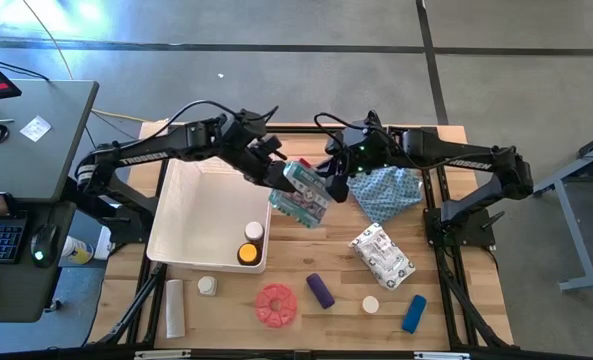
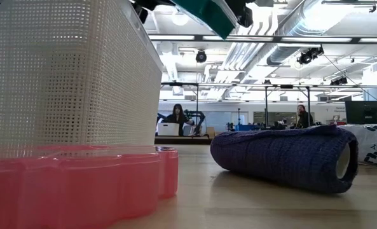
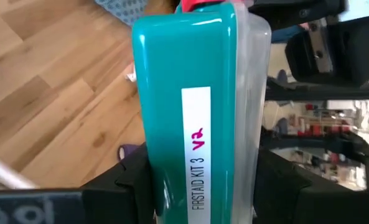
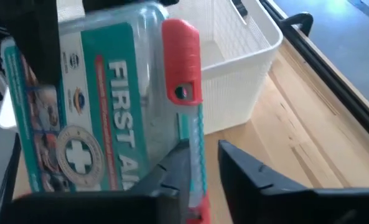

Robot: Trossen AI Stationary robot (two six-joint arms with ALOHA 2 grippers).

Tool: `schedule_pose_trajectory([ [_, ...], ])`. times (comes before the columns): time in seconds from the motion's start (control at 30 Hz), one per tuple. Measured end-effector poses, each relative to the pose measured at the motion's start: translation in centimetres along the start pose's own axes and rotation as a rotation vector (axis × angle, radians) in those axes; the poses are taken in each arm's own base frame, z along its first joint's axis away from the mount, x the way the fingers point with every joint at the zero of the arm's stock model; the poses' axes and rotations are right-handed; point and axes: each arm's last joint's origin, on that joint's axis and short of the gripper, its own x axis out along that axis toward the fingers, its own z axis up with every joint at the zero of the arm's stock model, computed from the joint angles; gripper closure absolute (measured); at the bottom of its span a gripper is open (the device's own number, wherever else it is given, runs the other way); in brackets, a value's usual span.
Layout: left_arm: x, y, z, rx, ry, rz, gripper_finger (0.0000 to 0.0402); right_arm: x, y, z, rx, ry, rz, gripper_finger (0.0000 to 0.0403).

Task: Pick & place medical supplies in basket/bin
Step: Put the blue first aid kit into the white bin

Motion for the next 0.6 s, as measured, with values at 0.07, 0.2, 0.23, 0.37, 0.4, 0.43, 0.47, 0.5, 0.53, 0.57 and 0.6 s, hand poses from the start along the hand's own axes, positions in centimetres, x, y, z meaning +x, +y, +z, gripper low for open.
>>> schedule_pose_trajectory([
  [0.07, -0.7, 0.1, 0.2, -0.008, 0.011, -0.025, 0.0171, 0.0, 0.0, -0.1, 0.001, 0.012, -0.005, 0.0301],
  [0.2, -2.2, 0.4, 0.7, 0.056, 0.024, -0.071, 0.0171, -0.6, -0.1, -0.1, 0.002, 0.006, -0.024, 0.026],
  [0.23, -2.7, 0.4, 0.7, 0.09, 0.029, -0.084, 0.0172, -0.8, -0.1, 0.0, 0.002, -0.007, -0.028, 0.0253],
  [0.37, -4.6, 0.9, 0.3, 0.163, 0.035, -0.078, 0.0174, -1.7, -0.1, 0.1, -0.002, -0.027, -0.058, 0.0236],
  [0.4, -5.3, 1.0, 0.0, 0.167, 0.052, -0.079, 0.0174, -2.0, -0.2, -0.3, -0.005, 0.001, -0.085, 0.0235],
  [0.43, -6.0, 0.9, -0.3, 0.186, 0.05, -0.087, 0.0174, -2.0, -0.5, -0.8, -0.007, 0.033, -0.118, 0.0234],
  [0.47, -6.8, 0.8, -0.5, 0.209, 0.039, -0.093, 0.0174, -2.2, -0.5, -0.6, -0.006, 0.014, -0.127, 0.0234],
  [0.5, -7.5, 0.9, -0.8, 0.228, 0.033, -0.093, 0.0174, -2.4, -0.5, -0.4, -0.002, -0.01, -0.148, 0.0234],
  [0.53, -8.1, 1.1, -1.1, 0.234, 0.038, -0.083, 0.0174, -2.6, -0.6, -0.5, -0.003, 0.002, -0.169, 0.0234],
  [0.57, -8.7, 1.4, -1.4, 0.23, 0.04, -0.066, 0.0174, -3.0, -0.6, -0.9, -0.005, 0.026, -0.181, 0.0234],
  [0.6, -9.2, 1.5, -1.6, 0.231, 0.03, -0.053, 0.0174, -3.2, -0.7, -1.0, -0.006, 0.031, -0.192, 0.0234],
])
